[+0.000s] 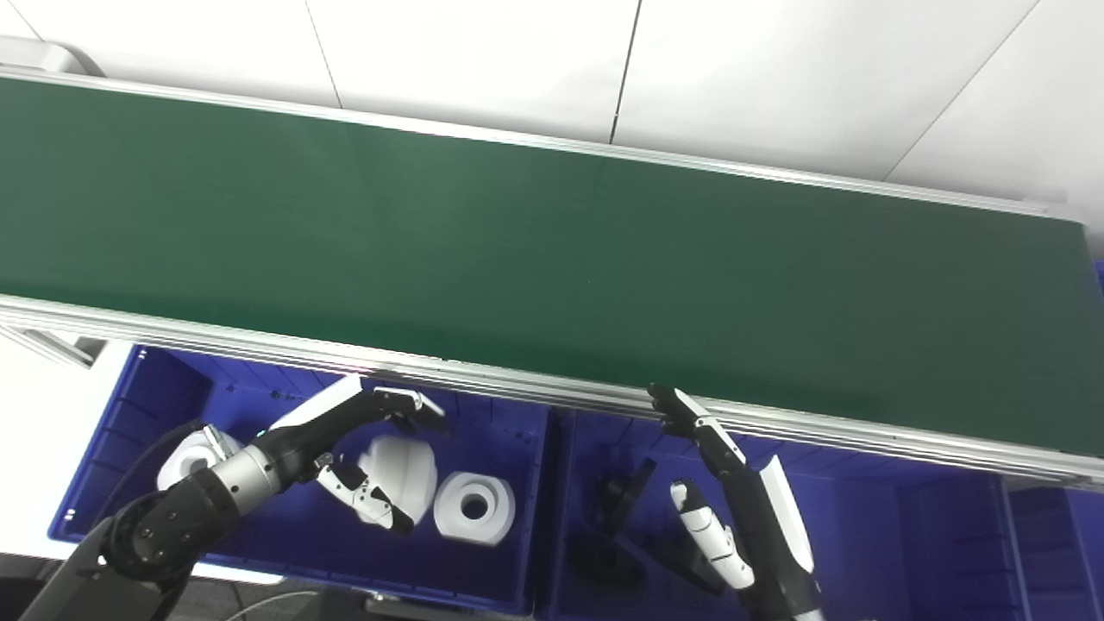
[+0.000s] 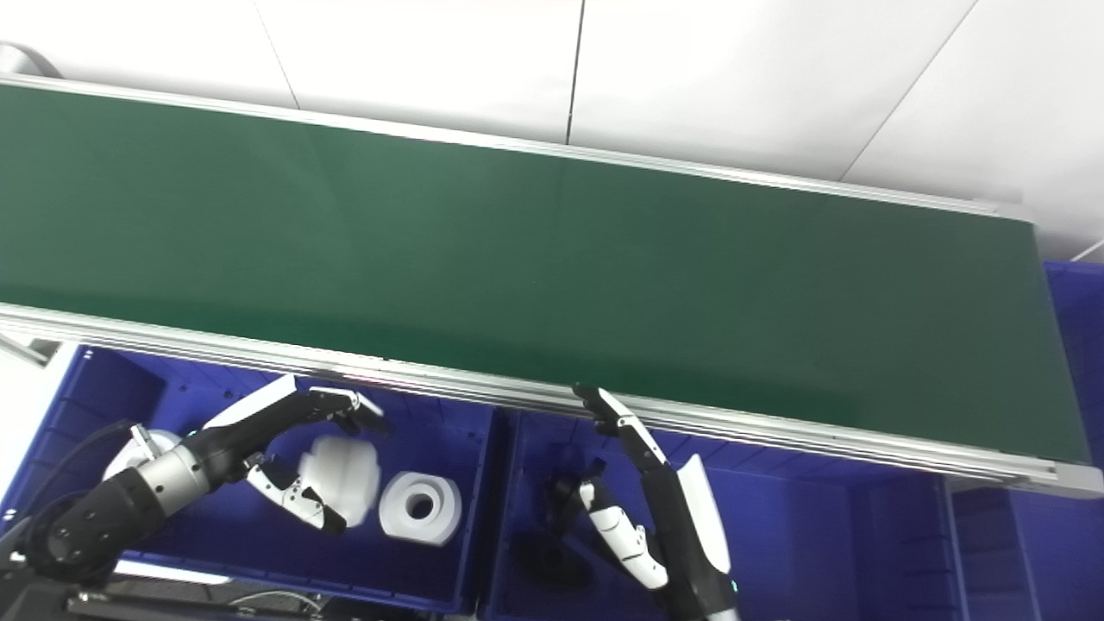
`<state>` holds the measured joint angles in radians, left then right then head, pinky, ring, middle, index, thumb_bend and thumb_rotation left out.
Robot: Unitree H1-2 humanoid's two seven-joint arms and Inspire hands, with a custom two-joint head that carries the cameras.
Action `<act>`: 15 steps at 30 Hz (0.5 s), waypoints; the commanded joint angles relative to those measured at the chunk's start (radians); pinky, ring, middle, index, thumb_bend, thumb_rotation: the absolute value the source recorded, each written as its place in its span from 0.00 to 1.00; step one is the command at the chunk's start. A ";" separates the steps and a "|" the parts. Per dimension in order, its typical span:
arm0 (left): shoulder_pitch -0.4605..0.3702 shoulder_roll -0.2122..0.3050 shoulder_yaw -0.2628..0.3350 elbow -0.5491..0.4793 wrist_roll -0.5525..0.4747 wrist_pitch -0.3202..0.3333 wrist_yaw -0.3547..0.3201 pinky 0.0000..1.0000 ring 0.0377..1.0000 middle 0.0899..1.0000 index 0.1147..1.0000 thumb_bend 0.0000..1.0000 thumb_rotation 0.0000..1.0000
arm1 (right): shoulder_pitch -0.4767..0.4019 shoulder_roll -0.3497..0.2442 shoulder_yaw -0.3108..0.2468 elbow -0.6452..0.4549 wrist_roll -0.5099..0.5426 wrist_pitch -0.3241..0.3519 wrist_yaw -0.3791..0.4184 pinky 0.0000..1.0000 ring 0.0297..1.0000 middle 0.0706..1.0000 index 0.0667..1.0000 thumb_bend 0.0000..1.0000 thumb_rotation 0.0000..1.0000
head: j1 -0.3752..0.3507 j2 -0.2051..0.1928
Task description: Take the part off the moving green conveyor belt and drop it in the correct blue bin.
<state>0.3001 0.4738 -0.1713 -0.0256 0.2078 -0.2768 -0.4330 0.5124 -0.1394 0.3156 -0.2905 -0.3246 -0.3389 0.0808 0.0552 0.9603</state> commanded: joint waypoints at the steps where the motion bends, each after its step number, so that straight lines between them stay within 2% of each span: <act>1: -0.008 0.029 0.003 -0.025 -0.029 -0.027 -0.004 0.79 0.84 0.84 0.80 0.67 0.18 | 0.013 0.006 0.004 -0.043 0.009 0.001 0.003 0.81 0.86 0.88 0.86 0.51 1.00 | 0.001 0.000; 8: -0.010 0.038 -0.001 -0.029 -0.050 -0.034 -0.022 0.79 0.83 0.83 0.82 0.69 0.28 | 0.014 0.010 0.004 -0.043 0.011 0.001 0.001 0.81 0.86 0.88 0.86 0.52 1.00 | 0.003 0.004; 15: -0.002 0.044 -0.004 -0.044 -0.087 -0.025 -0.042 0.71 0.77 0.79 0.78 0.70 0.27 | 0.017 0.010 0.004 -0.041 0.007 0.000 0.001 0.81 0.86 0.88 0.86 0.51 1.00 | 0.000 0.007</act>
<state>0.2970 0.4989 -0.1781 -0.0334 0.1499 -0.2897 -0.4734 0.5164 -0.1359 0.3163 -0.2942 -0.3247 -0.3381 0.0808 0.0568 0.9664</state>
